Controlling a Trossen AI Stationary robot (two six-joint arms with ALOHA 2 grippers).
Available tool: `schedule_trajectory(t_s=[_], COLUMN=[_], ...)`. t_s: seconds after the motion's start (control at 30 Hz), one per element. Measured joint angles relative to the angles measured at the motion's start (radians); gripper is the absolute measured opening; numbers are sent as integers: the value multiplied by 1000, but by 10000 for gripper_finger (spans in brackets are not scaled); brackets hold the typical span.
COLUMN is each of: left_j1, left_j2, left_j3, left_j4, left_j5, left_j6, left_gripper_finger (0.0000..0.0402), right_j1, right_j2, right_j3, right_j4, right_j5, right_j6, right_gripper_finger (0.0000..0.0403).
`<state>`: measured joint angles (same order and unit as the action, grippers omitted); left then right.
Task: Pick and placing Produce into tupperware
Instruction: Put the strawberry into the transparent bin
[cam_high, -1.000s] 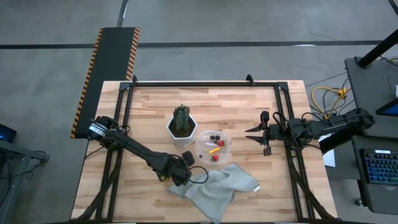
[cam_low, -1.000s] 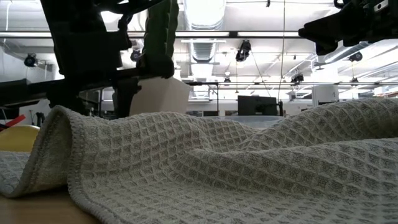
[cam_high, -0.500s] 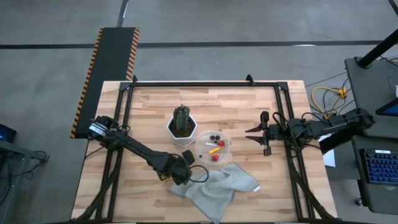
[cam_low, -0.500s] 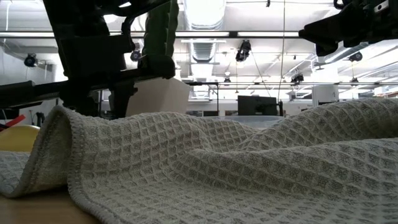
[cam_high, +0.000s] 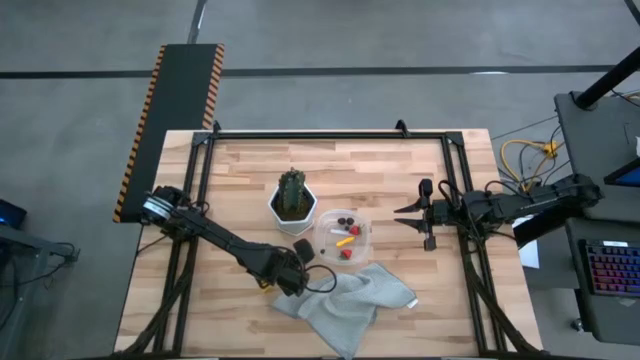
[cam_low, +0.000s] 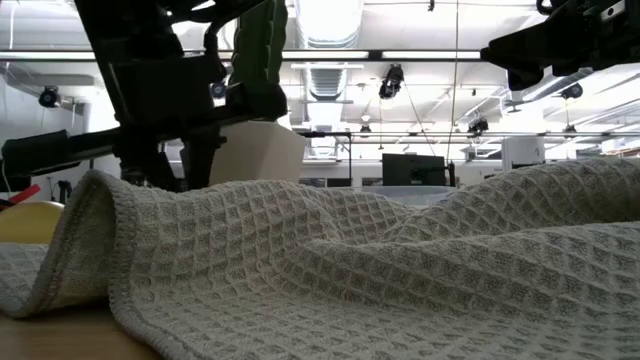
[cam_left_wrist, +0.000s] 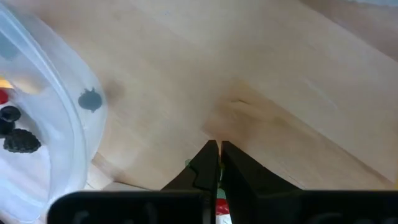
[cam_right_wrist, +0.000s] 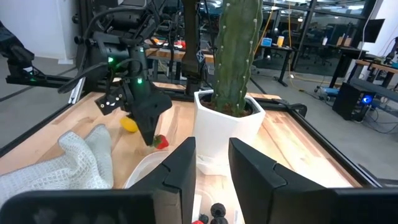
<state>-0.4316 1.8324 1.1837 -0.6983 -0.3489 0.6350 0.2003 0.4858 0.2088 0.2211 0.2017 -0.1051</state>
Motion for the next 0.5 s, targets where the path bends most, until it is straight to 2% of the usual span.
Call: schedule_trajectory(t_s=[0.5], left_j1=[11], left_j2=[-36], left_j3=[87], left_j4=[9], left_j5=[-83], left_j6=[1], left_gripper_finger=[0], right_j1=[0], right_j2=[0], right_j3=[0], right_j4=[1], right_j5=[0], right_j6=[0], right_gripper_finger=[91])
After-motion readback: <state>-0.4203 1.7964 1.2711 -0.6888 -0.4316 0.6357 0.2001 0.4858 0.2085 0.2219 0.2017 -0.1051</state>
